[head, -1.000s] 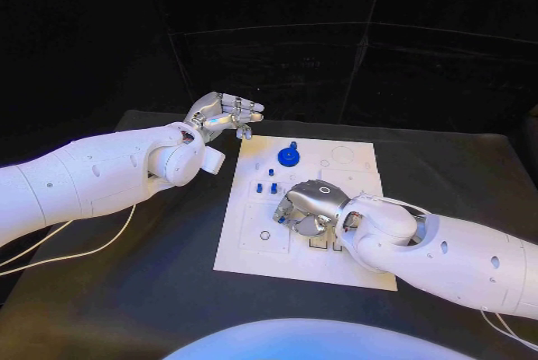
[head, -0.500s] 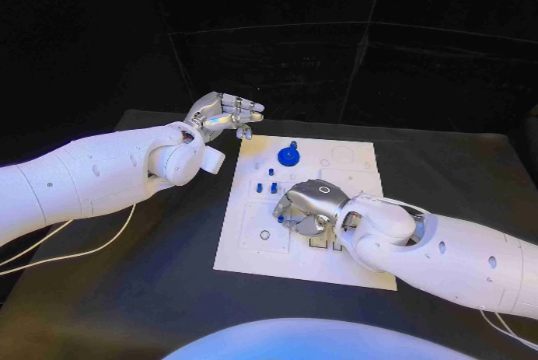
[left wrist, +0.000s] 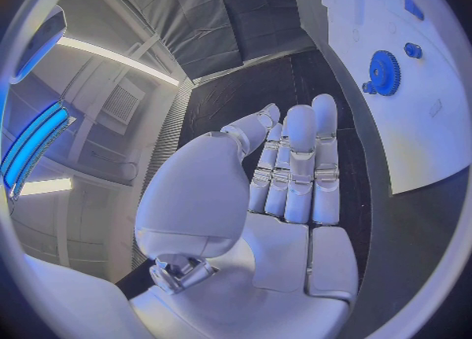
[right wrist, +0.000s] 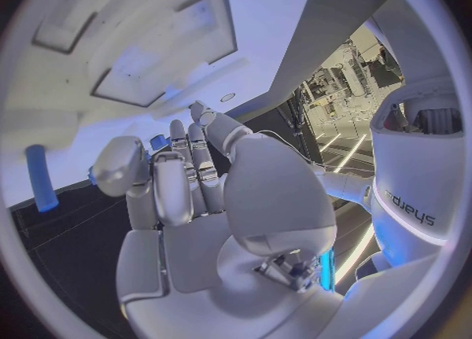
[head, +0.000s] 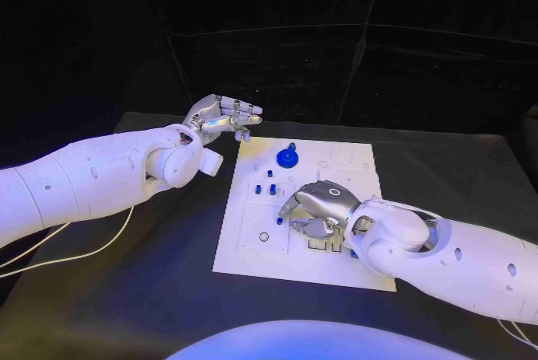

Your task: Assemble the parts on the task board

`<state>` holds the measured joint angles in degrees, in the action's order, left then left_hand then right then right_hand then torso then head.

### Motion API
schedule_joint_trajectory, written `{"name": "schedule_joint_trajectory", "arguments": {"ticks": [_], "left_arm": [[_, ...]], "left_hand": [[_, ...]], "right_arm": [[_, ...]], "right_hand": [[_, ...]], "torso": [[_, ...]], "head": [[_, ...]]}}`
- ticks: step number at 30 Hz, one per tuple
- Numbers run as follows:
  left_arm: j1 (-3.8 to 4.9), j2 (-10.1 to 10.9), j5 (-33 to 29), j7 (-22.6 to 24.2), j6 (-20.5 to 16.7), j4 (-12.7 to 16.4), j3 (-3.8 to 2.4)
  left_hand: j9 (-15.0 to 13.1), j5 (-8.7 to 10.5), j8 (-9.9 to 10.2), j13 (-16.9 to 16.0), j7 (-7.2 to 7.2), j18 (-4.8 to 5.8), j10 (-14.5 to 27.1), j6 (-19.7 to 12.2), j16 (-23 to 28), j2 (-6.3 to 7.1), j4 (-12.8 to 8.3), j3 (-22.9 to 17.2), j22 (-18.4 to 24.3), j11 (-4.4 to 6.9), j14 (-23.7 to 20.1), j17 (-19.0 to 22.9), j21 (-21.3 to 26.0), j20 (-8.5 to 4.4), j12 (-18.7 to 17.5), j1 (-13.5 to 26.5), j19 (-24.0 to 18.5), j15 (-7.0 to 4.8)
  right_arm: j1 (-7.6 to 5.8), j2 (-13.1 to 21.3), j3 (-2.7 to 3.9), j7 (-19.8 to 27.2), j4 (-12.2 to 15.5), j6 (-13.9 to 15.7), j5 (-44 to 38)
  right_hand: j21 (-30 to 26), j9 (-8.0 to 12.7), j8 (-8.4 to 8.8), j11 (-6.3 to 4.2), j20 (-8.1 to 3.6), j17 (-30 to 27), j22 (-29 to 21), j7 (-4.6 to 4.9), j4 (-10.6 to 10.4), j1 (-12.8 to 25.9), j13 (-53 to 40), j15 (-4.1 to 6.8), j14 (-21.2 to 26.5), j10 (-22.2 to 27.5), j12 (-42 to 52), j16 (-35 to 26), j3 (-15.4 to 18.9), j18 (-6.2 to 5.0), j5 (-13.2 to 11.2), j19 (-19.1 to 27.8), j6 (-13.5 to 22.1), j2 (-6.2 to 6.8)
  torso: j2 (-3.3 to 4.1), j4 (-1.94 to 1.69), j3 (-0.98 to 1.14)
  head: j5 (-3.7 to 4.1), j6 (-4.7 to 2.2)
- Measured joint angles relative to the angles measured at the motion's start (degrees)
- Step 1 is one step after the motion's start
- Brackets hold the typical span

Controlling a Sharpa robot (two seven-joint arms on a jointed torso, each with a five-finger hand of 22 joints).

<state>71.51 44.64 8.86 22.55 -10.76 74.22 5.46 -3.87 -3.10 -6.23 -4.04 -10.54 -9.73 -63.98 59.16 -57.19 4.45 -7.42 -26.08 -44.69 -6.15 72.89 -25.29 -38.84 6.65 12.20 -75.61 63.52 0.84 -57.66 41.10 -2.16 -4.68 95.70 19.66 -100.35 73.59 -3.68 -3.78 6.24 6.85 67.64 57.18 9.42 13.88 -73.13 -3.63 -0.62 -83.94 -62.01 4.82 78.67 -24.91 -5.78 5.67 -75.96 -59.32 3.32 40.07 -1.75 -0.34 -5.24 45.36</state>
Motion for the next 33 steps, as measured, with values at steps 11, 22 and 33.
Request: {"name": "schedule_joint_trajectory", "arguments": {"ticks": [11,22,33], "left_arm": [[-0.02,-0.04,-0.01,-0.27,0.36,-0.29,0.01],[-0.07,-0.13,-0.01,-0.33,0.65,-0.21,0.03],[-0.15,-0.18,-0.01,-0.34,0.87,-0.25,0.03]], "left_hand": [[0.0,0.0,0.0,0.05,0.0,0.0,0.0,0.0,0.0,0.0,0.0,0.0,-0.01,0.0,0.0,0.05,0.0,0.0,0.0,0.0,0.0,0.0],[0.0,0.0,0.0,0.04,0.0,0.0,0.0,0.0,0.22,0.0,-0.16,0.16,0.05,0.0,0.0,0.04,0.23,0.0,0.0,0.0,0.0,0.0],[0.0,0.0,0.0,0.04,0.0,0.0,0.0,0.0,0.22,0.0,-0.16,0.16,0.05,0.0,0.0,0.04,0.23,0.0,0.0,0.0,0.0,0.0]], "right_arm": [[-4.43,7.68,0.78,-1.46,3.36,1.11,2.25],[-5.92,11.72,0.89,-5.12,3.14,-2.32,3.92],[-5.98,10.5,0.87,-6.99,1.49,-5.23,4.05]], "right_hand": [[-0.85,0.0,0.0,0.21,-0.01,-1.29,-1.39,-1.26,-1.76,0.16,-0.11,-0.41,0.0,4.71,0.65,-0.67,3.06,0.0,0.25,0.42,2.89,1.2],[-1.11,-0.07,0.0,0.14,0.22,-1.9,-1.8,-1.63,-3.4,-0.29,-0.18,-0.41,0.0,5.19,2.05,-0.8,6.43,0.0,-1.32,0.19,3.66,1.65],[-1.33,-0.13,0.0,0.01,0.22,-2.26,-2.24,-1.63,-3.88,-0.85,-0.18,-0.4,0.0,5.32,3.01,-0.92,7.23,0.0,-1.32,0.19,3.65,1.09]], "torso": [[-0.01,0.01,-0.01],[-0.01,-0.04,-0.04],[0.03,-0.13,-0.04]], "head": [[2.02,-1.53],[3.11,-2.36],[3.32,-2.49]]}}
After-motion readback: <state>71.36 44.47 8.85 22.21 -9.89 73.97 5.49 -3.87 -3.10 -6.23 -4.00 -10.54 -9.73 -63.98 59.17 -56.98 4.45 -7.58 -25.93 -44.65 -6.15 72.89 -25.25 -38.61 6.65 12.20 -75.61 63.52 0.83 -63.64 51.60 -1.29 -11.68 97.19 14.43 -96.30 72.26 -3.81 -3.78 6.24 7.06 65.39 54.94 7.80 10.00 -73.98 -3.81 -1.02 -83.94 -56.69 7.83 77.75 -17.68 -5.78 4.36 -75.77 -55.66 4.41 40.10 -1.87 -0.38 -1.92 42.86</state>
